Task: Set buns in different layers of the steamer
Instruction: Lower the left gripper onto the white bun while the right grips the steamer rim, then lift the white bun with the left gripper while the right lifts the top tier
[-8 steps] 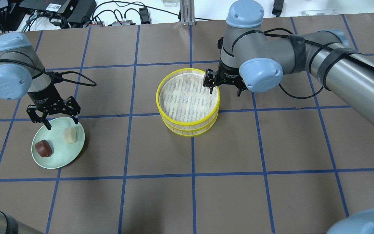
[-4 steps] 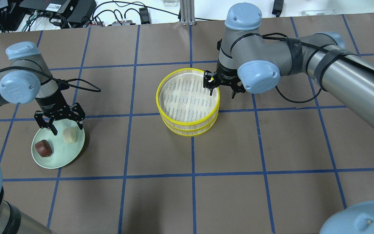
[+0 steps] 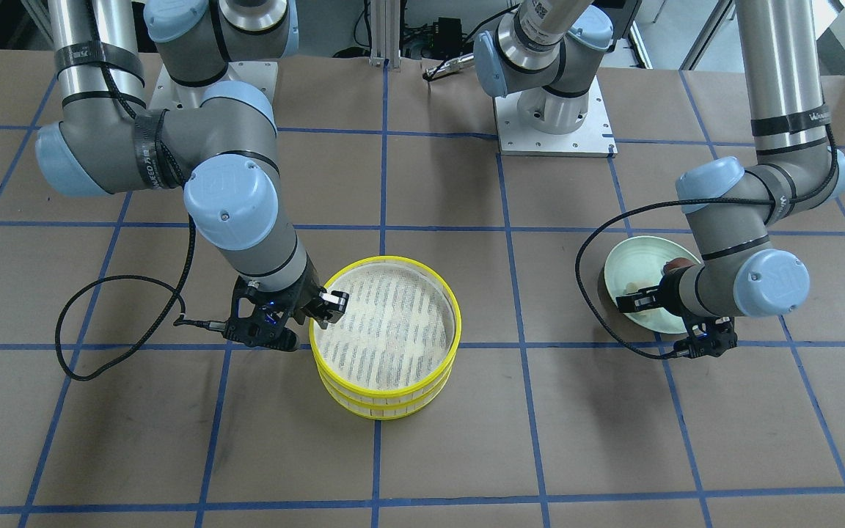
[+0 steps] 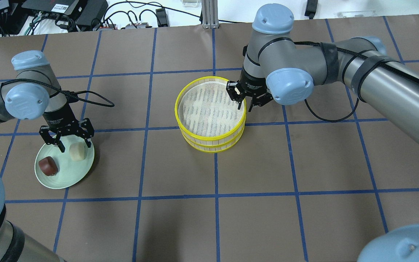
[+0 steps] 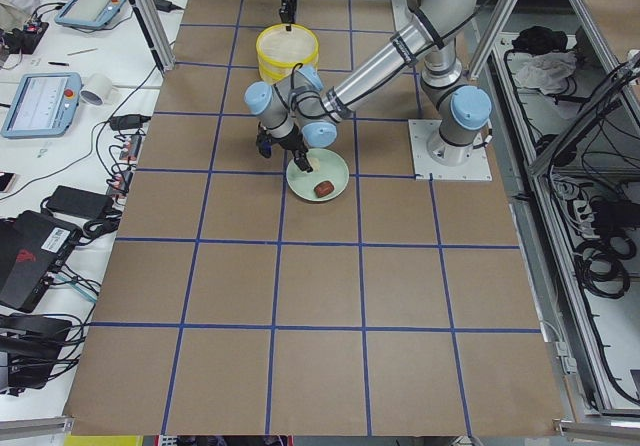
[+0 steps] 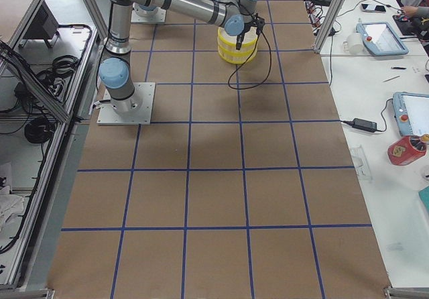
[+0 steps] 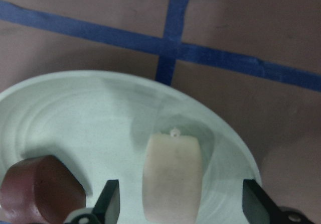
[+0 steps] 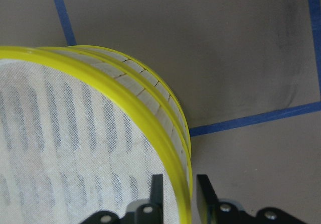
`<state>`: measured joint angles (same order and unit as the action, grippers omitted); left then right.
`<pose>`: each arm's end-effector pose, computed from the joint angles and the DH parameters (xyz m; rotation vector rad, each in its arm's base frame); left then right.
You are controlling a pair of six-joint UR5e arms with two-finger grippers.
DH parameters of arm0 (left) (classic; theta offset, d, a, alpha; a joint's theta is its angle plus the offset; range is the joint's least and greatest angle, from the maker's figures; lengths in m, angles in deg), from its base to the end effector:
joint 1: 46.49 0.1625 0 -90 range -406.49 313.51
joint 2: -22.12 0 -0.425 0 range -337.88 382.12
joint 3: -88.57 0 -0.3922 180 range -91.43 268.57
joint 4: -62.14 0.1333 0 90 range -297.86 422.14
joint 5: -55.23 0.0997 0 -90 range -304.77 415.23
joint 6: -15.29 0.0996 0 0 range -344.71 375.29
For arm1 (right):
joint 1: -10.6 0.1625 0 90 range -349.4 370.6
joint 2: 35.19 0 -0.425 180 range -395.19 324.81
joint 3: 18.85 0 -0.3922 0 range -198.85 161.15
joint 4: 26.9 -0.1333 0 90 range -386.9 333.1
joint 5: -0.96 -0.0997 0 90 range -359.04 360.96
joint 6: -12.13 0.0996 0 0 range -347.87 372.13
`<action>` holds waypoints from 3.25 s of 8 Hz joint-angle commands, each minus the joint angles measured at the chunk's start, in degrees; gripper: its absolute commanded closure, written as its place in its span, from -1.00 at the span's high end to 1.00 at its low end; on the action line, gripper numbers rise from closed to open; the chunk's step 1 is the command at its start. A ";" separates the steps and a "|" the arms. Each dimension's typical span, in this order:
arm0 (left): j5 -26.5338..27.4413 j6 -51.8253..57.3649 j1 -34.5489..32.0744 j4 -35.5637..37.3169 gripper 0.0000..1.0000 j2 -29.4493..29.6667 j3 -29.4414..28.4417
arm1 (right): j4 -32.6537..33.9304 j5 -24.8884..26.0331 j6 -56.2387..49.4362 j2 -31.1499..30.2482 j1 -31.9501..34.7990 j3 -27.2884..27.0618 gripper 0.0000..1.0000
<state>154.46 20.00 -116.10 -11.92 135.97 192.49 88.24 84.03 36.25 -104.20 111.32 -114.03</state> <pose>0.0774 -0.5450 0.1827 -0.3637 2.9843 0.6186 0.2548 -0.5646 0.2857 0.3552 3.0096 0.0809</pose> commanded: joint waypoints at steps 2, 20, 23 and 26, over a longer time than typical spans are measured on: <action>0.17 0.30 0.00 0.23 0.84 -0.20 -0.56 | -0.44 -0.11 0.84 -0.08 0.00 0.00 -0.43; 0.70 -12.16 -16.06 -4.87 -1.00 -9.26 -10.23 | -23.74 5.87 -24.36 -17.22 -16.42 0.79 -0.82; -10.26 -20.50 -20.64 -4.69 -1.00 -8.91 -12.42 | -23.82 8.33 -25.79 -17.31 -17.58 0.70 -0.83; -18.53 -26.41 -25.04 0.91 -1.00 -7.51 -12.69 | -24.96 8.42 -25.27 -17.48 -17.58 0.70 -0.82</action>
<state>140.88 -3.20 -138.73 -14.50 127.44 179.99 63.87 92.32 10.78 -121.61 93.78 -113.33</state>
